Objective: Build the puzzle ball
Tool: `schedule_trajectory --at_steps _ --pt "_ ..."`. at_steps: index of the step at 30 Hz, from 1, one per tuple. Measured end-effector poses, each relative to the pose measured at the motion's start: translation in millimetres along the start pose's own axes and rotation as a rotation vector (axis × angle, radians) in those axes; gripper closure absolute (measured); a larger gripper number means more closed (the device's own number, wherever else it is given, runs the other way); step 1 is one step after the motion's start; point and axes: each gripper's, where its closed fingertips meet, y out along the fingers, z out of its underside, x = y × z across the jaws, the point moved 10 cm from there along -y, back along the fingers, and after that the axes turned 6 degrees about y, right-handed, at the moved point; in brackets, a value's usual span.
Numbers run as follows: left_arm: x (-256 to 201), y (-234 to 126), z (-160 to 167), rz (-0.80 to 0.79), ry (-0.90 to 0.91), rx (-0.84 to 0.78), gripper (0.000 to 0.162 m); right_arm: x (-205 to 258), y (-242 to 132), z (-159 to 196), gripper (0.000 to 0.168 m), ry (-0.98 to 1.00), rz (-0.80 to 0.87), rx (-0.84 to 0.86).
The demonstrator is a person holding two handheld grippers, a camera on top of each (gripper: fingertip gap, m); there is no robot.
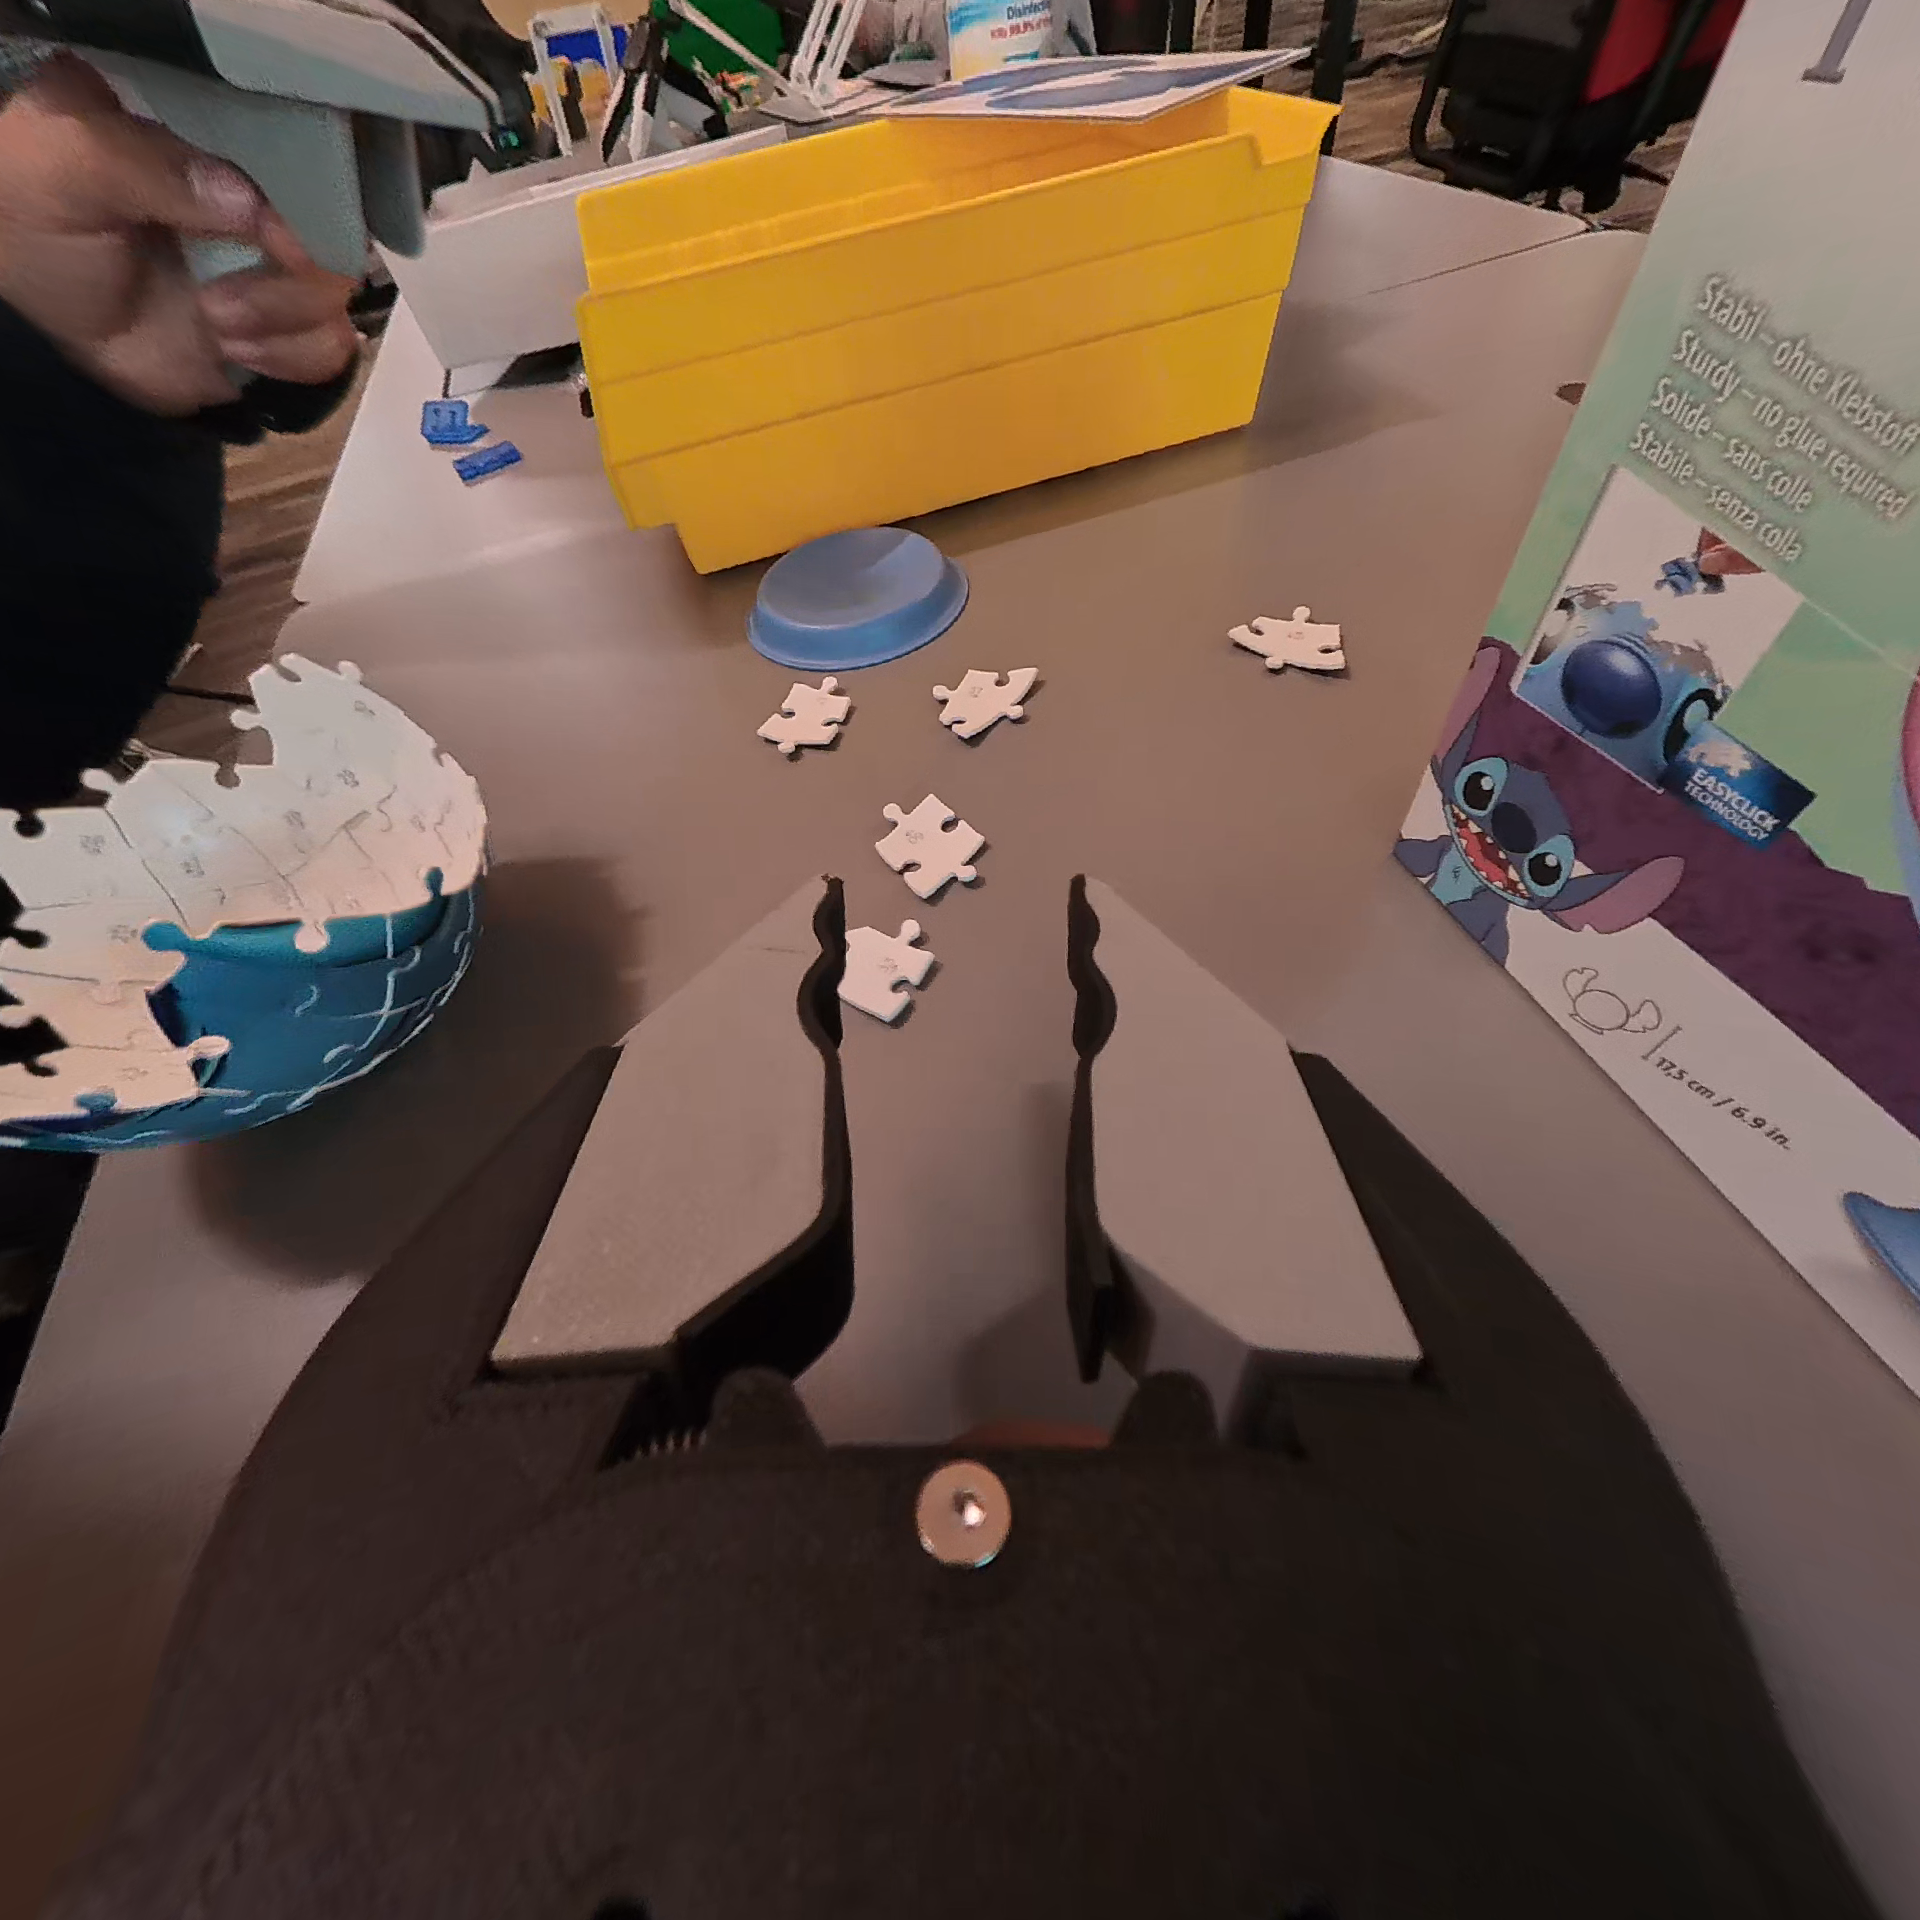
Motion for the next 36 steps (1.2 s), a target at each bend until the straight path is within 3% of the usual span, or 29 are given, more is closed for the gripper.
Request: schedule_trajectory --at_steps 2,3,4,7,9,10,18,24,29,30,32,36 --pt "4 4 -1 -0.009 -0.049 -0.031 0.162 0 -1 0 0.129 0.002 -0.003 -0.005" --pt "6 4 -2 0.002 -0.068 -0.059 0.152 0 -1 0 0.129 0.002 -0.006 -0.003" --pt "6 2 -3 0.053 -0.068 -0.081 0.108 1 -1 0 0.130 0.003 -0.011 0.000" --pt "13 -8 -8 0.122 -0.120 -0.123 0.060 4 0 0 0.130 -0.010 -0.020 0.008" --pt "18 -21 -13 0.148 -0.128 -0.204 0.011 6 1 0 0.131 -0.026 -0.019 0.016" --pt "21 -29 -14 0.159 -0.124 -0.226 0.003 7 2 0 0.131 -0.032 -0.017 0.020" --pt "56 -71 -25 -0.068 -0.255 -0.260 0.003 7 1 -1 0.131 -0.039 0.007 0.002" --pt "52 -66 -28 -0.201 -0.152 -0.121 0.003 2 -2 0 0.131 -0.038 0.049 -0.006" --pt "61 -72 -33 -0.244 -0.136 -0.179 0.003 -1 -4 0 0.132 -0.041 0.077 -0.024" --pt "66 -73 -33 -0.272 -0.144 -0.187 0.014 -1 -5 0 0.132 -0.047 0.084 -0.030" --pt "78 -75 -31 -0.345 -0.151 -0.182 0.051 -1 -7 0 0.132 -0.060 0.089 -0.046" --pt "90 -71 -28 -0.324 -0.134 -0.167 0.130 -2 -7 0 0.130 -0.057 0.096 -0.048"
